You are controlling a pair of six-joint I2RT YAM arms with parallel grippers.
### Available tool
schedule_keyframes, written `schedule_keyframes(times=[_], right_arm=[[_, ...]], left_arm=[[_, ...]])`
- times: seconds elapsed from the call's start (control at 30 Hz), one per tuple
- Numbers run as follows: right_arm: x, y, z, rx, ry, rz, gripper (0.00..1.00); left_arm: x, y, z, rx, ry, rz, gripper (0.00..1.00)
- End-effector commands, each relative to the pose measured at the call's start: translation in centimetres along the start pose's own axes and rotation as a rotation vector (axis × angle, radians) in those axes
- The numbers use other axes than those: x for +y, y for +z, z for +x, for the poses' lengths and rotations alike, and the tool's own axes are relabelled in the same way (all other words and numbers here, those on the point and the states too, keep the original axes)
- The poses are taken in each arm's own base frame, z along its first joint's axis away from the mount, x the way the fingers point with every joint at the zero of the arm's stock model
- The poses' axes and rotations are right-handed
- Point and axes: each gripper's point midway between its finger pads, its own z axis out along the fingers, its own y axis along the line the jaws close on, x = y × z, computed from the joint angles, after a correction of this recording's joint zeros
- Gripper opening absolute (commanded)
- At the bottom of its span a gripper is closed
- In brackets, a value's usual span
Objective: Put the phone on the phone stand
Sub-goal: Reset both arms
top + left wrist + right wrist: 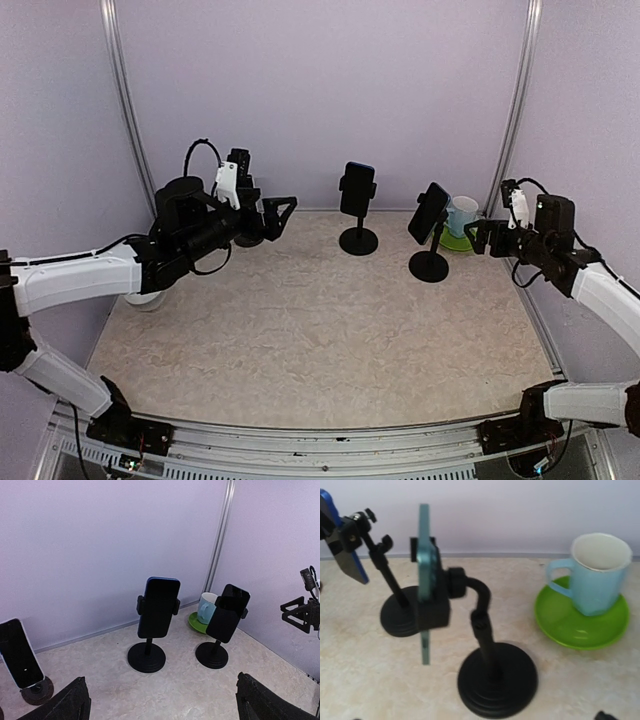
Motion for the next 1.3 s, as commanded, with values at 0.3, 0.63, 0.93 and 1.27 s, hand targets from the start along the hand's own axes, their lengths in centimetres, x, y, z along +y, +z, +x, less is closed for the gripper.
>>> schedule_keyframes(times=[0.3, 0.63, 0.93, 1.27], right_arm=[[-1.7, -2.3, -2.1, -0.119, -0.013, 0.116, 1.00], [-2.5, -4.0, -2.6, -0.164, -0.016, 0.180, 1.00], [-1.4, -5.1, -2.0, -0.099, -0.050, 0.139, 1.00], [-1.3, -7.7, -3.7, -0.163, -0.087, 0.171, 1.00]], left_arm=[[10.2, -8.8, -1.6, -0.012, -0.116, -0.414, 0.99], [16.0, -13.9, -0.8, 0.044, -0.037, -0.744, 0.99], [17.4, -18.7, -2.7, -0.008, -0.022, -0.719, 0.99], [17.5, -19.1, -1.4, 0.033, -0.027, -0.662, 0.99]])
